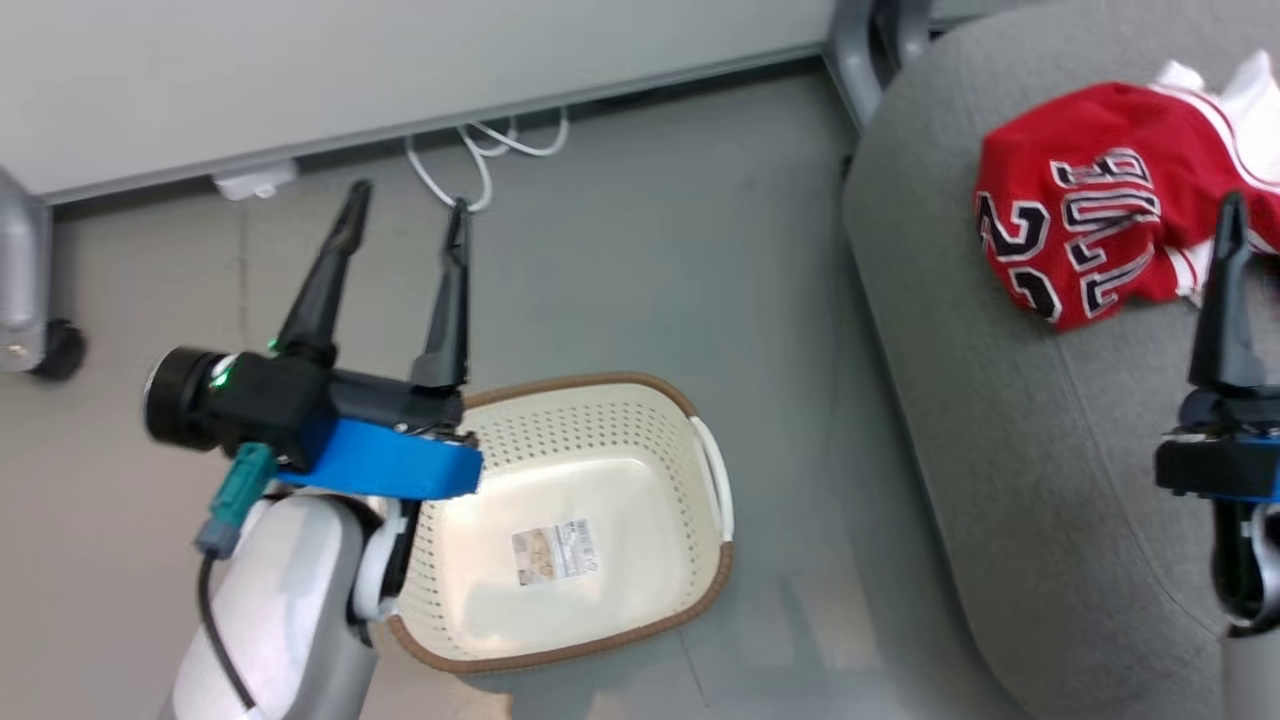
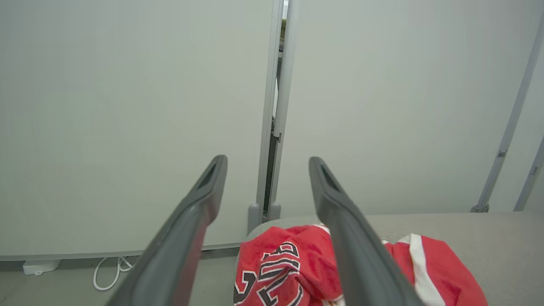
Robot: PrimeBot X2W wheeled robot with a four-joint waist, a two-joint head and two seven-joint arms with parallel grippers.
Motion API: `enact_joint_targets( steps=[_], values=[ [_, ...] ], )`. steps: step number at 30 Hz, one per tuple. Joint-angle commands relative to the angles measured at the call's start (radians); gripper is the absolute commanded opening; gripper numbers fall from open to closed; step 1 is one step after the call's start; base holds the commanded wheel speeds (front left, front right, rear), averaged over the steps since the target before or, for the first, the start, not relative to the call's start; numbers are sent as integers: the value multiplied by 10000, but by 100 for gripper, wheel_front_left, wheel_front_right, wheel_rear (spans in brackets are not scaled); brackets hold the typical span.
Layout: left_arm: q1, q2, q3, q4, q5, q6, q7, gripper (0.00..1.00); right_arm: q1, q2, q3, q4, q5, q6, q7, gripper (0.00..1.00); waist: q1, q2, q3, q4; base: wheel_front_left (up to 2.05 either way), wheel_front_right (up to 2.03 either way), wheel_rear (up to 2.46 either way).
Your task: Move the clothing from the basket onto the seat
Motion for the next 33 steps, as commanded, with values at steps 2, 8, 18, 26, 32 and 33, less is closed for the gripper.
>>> enact_joint_targets(
  steps=[2,8,18,26,32,33],
  values=[
    [316,-135,491,-123,188,23,-42,100,97,95,219,-39,-51,1,-8,100,1,0,-479,538,0,0,0],
    [1136,-532,1773,-232,548,-59,-35,100,183,365,787,190,-102,1,-8,100,1,0,-954,1011,0,0,0],
    [2098,-1044,2766,414,979,-625,-35,100,812,698,1270,1054,-109,1,-6,100,1,0,-1544,1491,0,0,0],
    [2580,-1262,2883,975,995,-1126,-35,100,1362,866,1361,1774,-4,1,-6,100,1,0,-1891,1533,0,0,0],
    [2859,-1335,2902,1243,1020,-1302,-37,100,1748,952,1351,2048,52,1,-8,100,1,0,-2123,1492,0,0,0],
    [2894,-1344,2904,1268,1023,-1319,-35,100,1812,971,1336,2080,56,1,-8,100,1,0,-2172,1490,0,0,0]
  ],
)
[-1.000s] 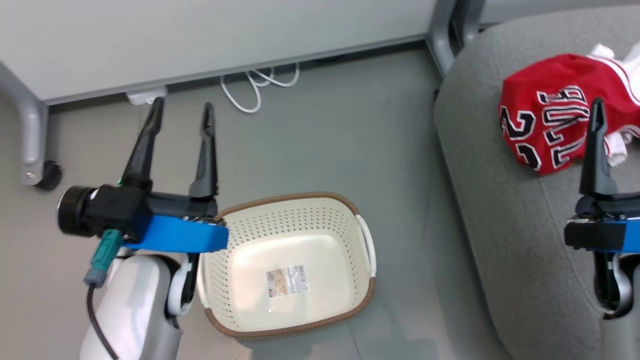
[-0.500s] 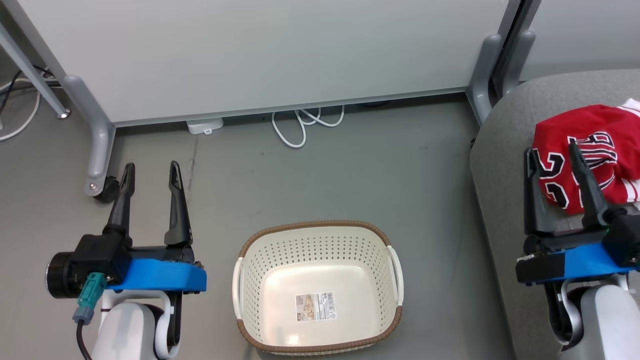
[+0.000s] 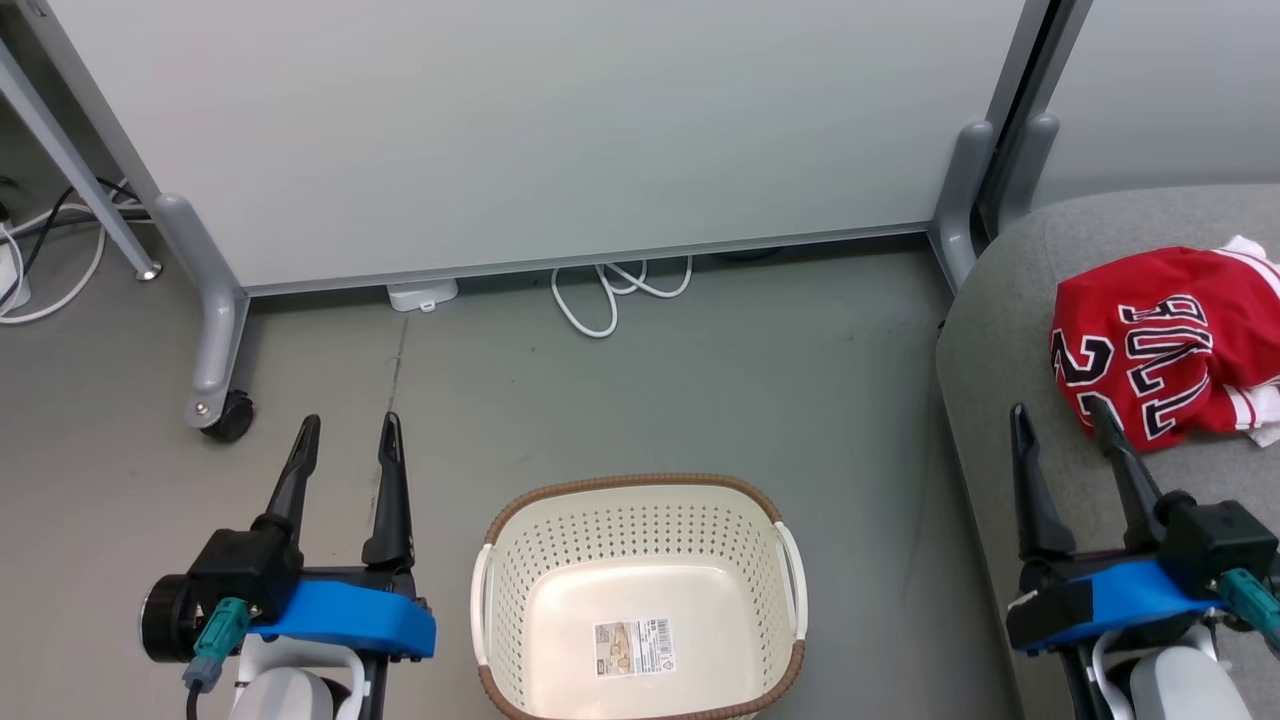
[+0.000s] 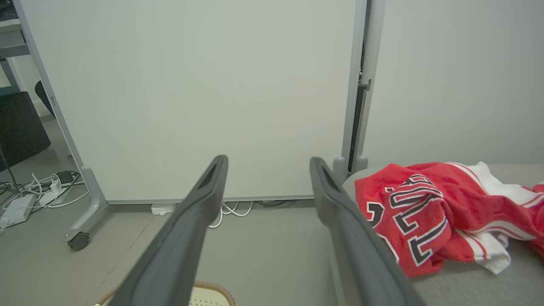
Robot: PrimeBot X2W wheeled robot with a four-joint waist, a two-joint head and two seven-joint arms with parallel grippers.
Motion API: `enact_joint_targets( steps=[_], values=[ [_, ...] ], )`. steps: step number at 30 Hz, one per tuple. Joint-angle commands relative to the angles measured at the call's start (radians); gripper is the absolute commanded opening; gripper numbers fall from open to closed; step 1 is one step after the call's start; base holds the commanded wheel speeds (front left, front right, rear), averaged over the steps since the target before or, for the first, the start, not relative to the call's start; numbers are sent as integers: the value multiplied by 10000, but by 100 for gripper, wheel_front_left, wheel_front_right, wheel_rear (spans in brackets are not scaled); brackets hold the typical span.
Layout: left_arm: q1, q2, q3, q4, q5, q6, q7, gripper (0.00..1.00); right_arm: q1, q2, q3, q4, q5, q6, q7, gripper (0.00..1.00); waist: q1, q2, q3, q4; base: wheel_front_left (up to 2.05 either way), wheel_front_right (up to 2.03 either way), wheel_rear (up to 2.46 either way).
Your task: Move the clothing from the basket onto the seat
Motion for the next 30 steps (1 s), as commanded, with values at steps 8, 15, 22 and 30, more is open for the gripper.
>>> enact_joint_targets(
  steps=[8,15,22,30],
  values=[
    [160,-50,-43,175,23,-128,-26,100,479,107,-71,156,51,1,-8,100,1,-1,-152,24,0,0,0],
    [165,-58,-16,285,5,-155,-26,100,538,144,-93,215,93,1,-8,100,1,-1,-186,-10,0,0,0],
    [222,-61,37,423,104,-155,-26,100,576,169,-90,228,87,1,-8,100,1,-1,-247,-33,0,0,0],
    [362,-54,85,691,-763,-89,286,0,395,163,-217,619,870,0,330,0,1,-1,-265,-49,0,0,0]
  ],
)
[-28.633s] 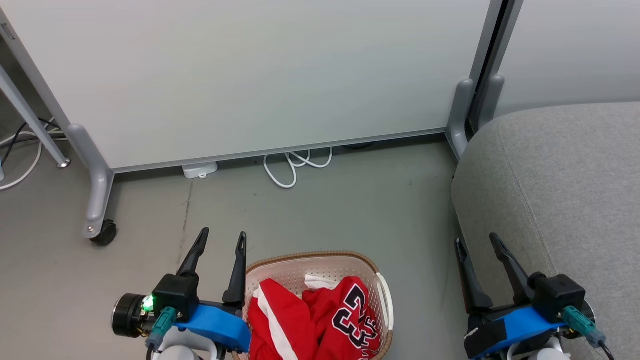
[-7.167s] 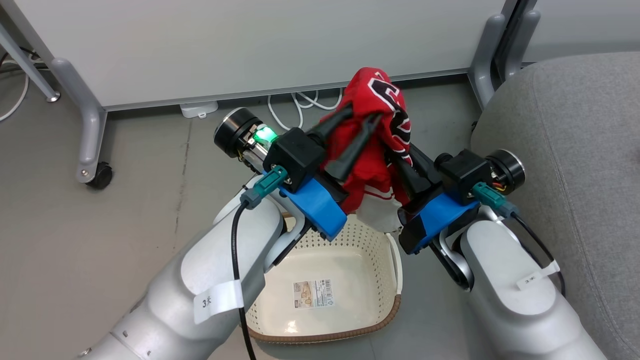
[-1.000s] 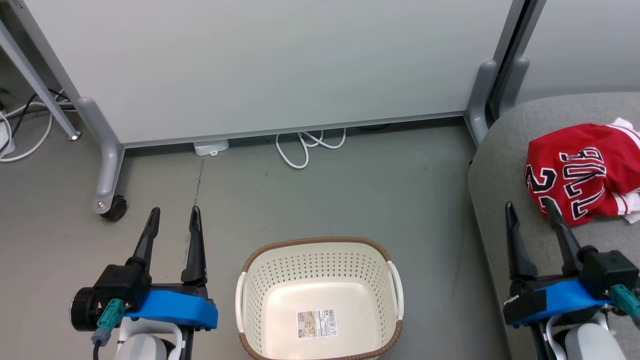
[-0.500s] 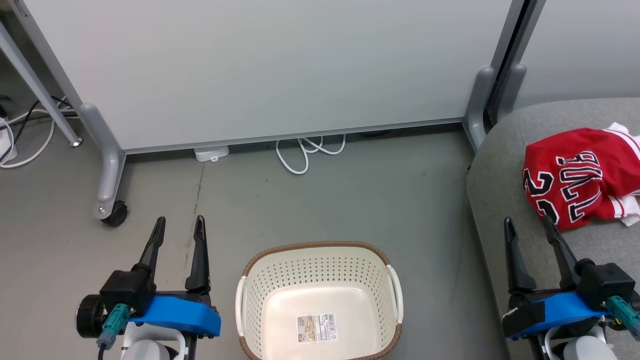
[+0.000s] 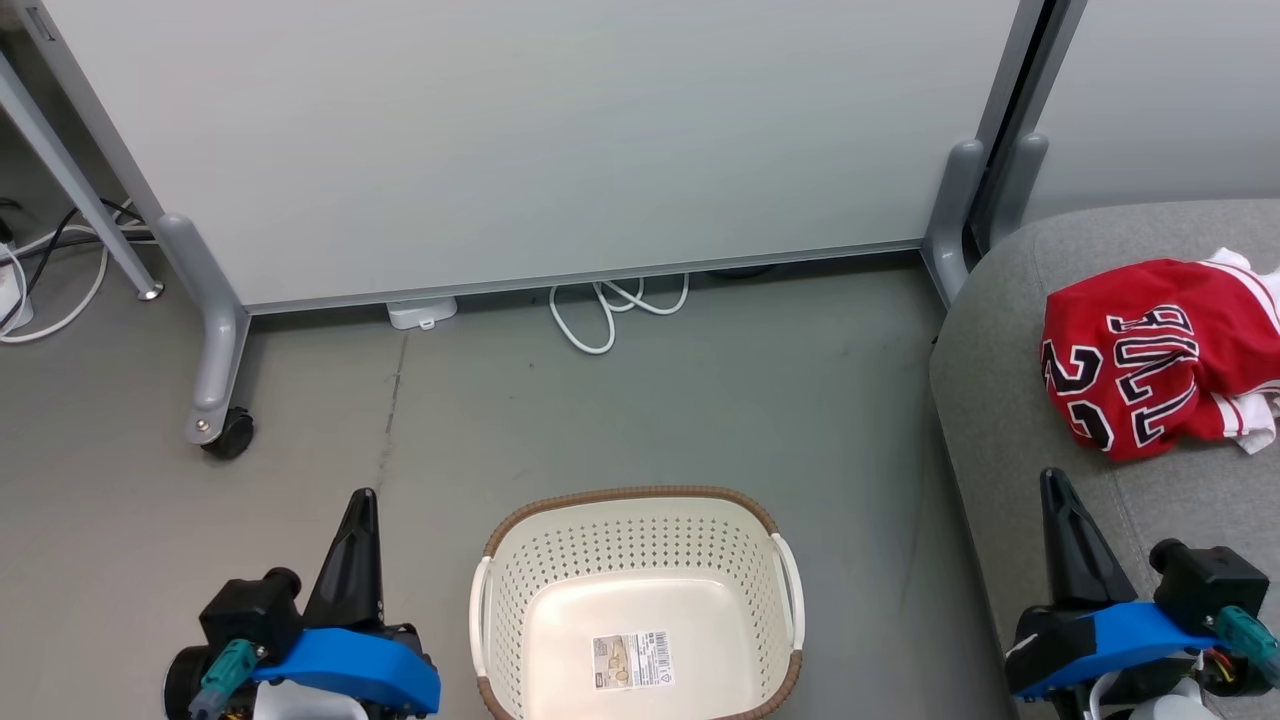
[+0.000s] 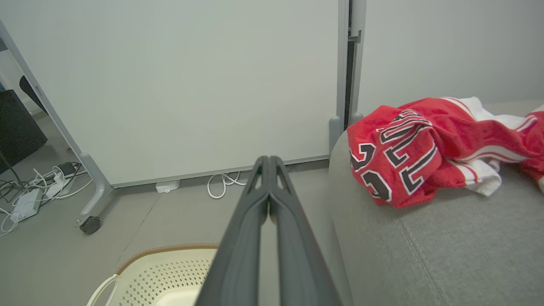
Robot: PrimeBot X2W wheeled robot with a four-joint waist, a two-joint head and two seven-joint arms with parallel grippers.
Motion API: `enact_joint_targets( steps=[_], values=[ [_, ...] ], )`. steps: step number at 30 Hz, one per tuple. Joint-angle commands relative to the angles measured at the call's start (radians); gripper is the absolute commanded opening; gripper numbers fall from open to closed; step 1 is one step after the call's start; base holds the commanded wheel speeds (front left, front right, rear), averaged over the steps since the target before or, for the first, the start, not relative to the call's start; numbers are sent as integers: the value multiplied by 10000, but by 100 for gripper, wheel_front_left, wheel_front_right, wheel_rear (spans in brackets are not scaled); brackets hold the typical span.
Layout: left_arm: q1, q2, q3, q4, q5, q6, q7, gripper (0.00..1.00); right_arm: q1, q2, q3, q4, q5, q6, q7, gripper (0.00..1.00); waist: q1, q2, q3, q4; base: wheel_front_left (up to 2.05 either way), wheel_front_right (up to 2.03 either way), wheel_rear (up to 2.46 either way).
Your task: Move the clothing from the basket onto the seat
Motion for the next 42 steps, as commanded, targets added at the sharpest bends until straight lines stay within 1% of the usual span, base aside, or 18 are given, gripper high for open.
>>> enact_joint_targets(
  steps=[1,19,42],
  values=[
    [-239,6,103,-182,-345,-5,76,0,-183,-29,-55,-126,377,0,105,0,0,-1,-2,-3,0,0,0],
    [-242,6,433,-469,-3547,-19,877,0,-90,-31,4,-363,3766,0,847,0,0,-1,-55,-62,0,0,0],
    [-278,6,803,-730,-6908,-37,1745,0,-100,-32,-38,-490,7293,1,1719,0,0,-1,-126,-141,0,0,0]
  ],
)
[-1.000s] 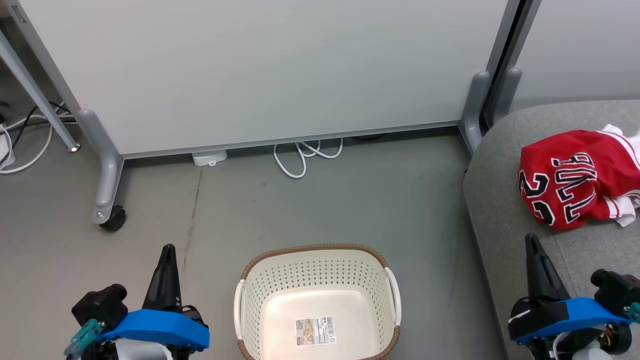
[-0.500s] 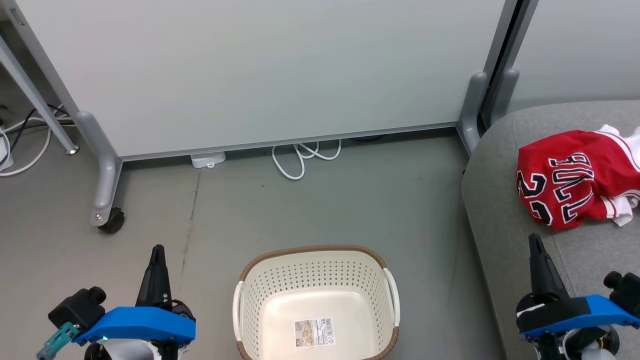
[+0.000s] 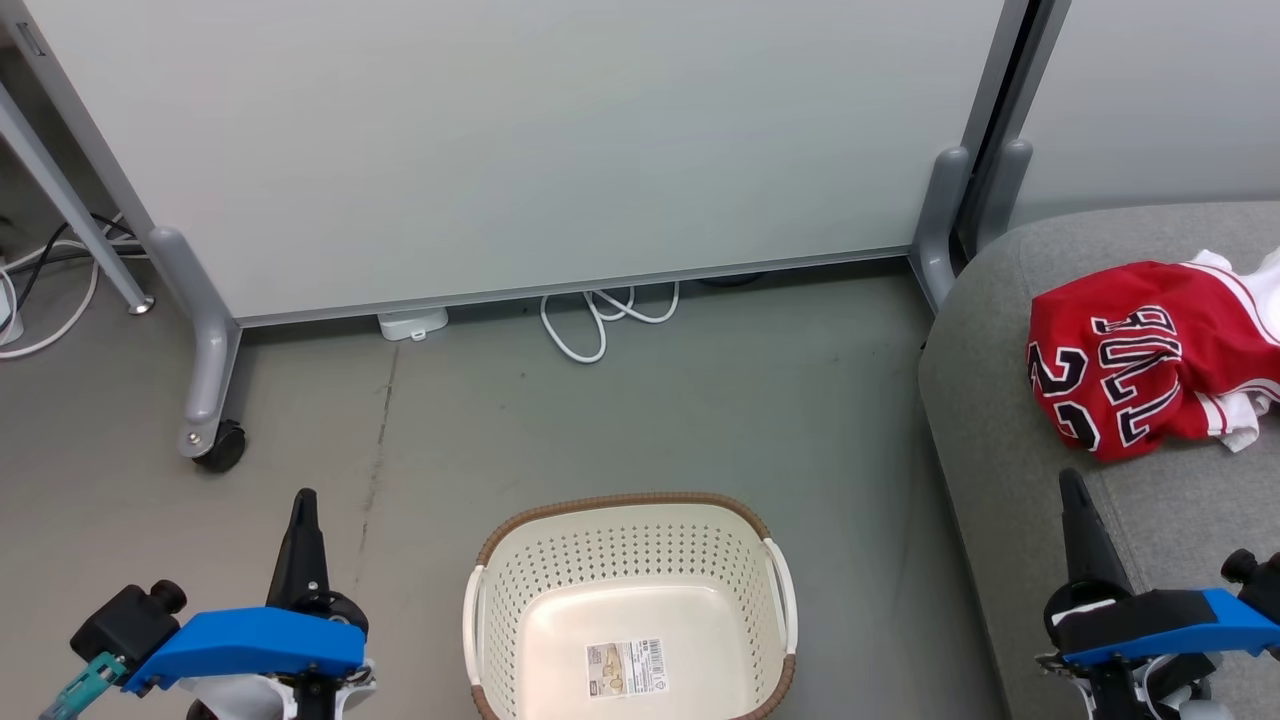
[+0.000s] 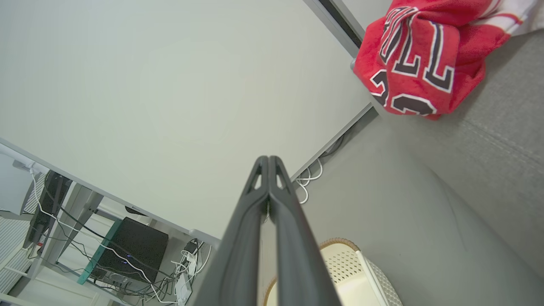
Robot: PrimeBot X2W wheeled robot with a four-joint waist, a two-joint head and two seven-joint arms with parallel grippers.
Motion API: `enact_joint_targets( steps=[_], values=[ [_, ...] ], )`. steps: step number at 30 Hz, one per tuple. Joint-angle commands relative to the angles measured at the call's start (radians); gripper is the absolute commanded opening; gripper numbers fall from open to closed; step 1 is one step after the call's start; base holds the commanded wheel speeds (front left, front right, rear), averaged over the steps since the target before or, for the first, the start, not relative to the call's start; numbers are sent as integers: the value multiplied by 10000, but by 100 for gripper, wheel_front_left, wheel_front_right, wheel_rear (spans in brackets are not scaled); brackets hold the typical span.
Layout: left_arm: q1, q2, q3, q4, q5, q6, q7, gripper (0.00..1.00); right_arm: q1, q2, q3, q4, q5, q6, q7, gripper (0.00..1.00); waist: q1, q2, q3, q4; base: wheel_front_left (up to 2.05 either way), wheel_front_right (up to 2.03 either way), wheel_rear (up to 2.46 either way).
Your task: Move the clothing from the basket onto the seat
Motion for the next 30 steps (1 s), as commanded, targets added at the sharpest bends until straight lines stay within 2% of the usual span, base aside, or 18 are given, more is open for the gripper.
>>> enact_joint_targets(
  steps=[1,30],
  values=[
    [-242,12,91,-166,-288,-38,70,0,-101,-34,-20,-153,341,3,85,0,0,-1,-4,-4,0,0,0],
    [-268,12,419,-389,-3296,-59,856,0,-118,-36,-70,-252,3488,3,886,0,0,-1,-87,-96,0,0,0]
  ],
)
